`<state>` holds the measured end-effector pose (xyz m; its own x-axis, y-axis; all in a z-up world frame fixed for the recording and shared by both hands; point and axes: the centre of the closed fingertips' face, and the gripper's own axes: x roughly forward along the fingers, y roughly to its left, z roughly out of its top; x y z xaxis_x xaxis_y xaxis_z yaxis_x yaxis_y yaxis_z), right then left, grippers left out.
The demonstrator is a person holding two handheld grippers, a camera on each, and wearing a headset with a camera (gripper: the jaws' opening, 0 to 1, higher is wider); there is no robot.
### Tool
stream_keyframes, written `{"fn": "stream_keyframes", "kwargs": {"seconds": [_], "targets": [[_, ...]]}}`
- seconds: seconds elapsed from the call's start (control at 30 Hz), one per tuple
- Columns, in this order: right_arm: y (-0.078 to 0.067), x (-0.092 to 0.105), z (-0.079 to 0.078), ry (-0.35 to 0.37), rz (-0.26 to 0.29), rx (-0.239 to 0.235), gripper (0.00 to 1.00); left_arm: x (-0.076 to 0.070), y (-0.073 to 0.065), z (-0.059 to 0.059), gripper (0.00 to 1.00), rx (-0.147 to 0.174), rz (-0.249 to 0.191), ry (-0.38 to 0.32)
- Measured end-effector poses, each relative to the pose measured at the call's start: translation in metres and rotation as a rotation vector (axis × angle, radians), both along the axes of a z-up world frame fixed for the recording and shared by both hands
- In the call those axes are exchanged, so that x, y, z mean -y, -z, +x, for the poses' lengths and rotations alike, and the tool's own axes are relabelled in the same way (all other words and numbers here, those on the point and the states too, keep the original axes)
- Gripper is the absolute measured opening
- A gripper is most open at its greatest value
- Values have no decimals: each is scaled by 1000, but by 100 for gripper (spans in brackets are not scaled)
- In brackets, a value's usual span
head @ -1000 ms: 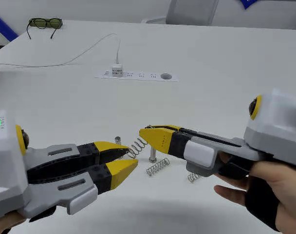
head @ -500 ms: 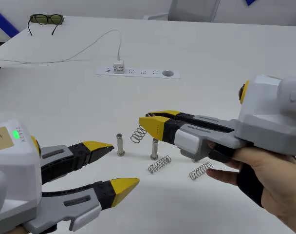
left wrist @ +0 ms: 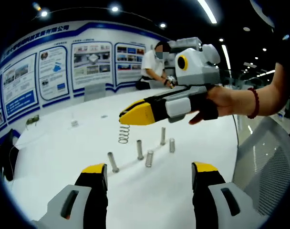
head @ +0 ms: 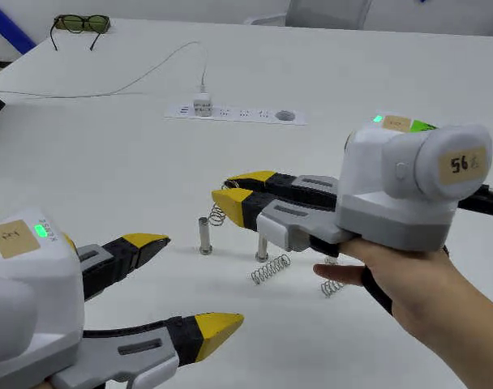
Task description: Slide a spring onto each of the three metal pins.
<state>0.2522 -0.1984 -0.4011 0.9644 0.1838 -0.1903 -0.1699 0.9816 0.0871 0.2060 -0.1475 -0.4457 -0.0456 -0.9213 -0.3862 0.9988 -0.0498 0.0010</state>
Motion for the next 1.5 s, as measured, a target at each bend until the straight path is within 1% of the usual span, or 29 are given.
{"fn": "stream_keyframes", "kwargs": {"seconds": [0.07, 0.17, 0.23, 0.37, 0.47, 0.53, 0.57, 0.6, 0.7, 0.83, 1.0, 1.03, 1.1, 1.2, 1.23, 1.3, 1.33, 1.43, 1.47, 1.5], "targets": [[3, 1, 4, -1, 4, 0, 12, 0, 1, 0, 76, -1, 3, -4], [8, 4, 10, 13, -17, -2, 12, 0, 3, 3, 79, -8, 7, -14], [10, 6, 12, 18, -13, -4, 12, 0, 3, 3, 81, -11, 6, -18], [18, 12, 18, 39, -20, -16, 12, -1, 7, 3, 85, -6, 20, -18], [20, 15, 21, 48, -8, -16, 12, 0, 8, 3, 87, -3, 24, -16], [23, 18, 24, 60, -15, -24, 12, 0, 8, 4, 89, -7, 27, -18], [24, 18, 24, 61, -9, -27, 12, 0, 9, 4, 90, -7, 27, -19], [27, 19, 25, 67, 15, -35, 12, 0, 9, 5, 90, -4, 26, -21], [30, 20, 27, 75, 14, -38, 12, 0, 9, 7, 93, -13, 24, -29], [34, 21, 31, 84, 36, -43, 12, -1, 10, 8, 96, -16, 28, -33], [41, 21, 33, 88, 30, -61, 12, -1, 13, 5, 98, -40, 40, -25], [41, 21, 33, 88, 31, -61, 12, -1, 13, 5, 99, -39, 44, -26], [42, 20, 34, 88, 33, -61, 12, -1, 14, 5, 99, -25, 45, -23], [42, 19, 36, 84, 28, -58, 12, -1, 15, 4, 100, -30, 51, -21], [43, 18, 36, 82, 22, -59, 12, -1, 15, 4, 100, -31, 51, -20], [44, 17, 36, 78, -12, -65, 12, -1, 15, 5, 100, -32, 52, -22], [46, 18, 36, 78, -51, -73, 12, -1, 15, 5, 100, -32, 50, -22], [46, 14, 37, 66, -57, -75, 12, -1, 15, 5, 100, -34, 48, -23], [47, 14, 37, 65, -72, -76, 12, -1, 15, 6, 100, -34, 48, -24], [48, 14, 37, 60, -103, -82, 12, -1, 14, 6, 100, -32, 46, -23]]}}
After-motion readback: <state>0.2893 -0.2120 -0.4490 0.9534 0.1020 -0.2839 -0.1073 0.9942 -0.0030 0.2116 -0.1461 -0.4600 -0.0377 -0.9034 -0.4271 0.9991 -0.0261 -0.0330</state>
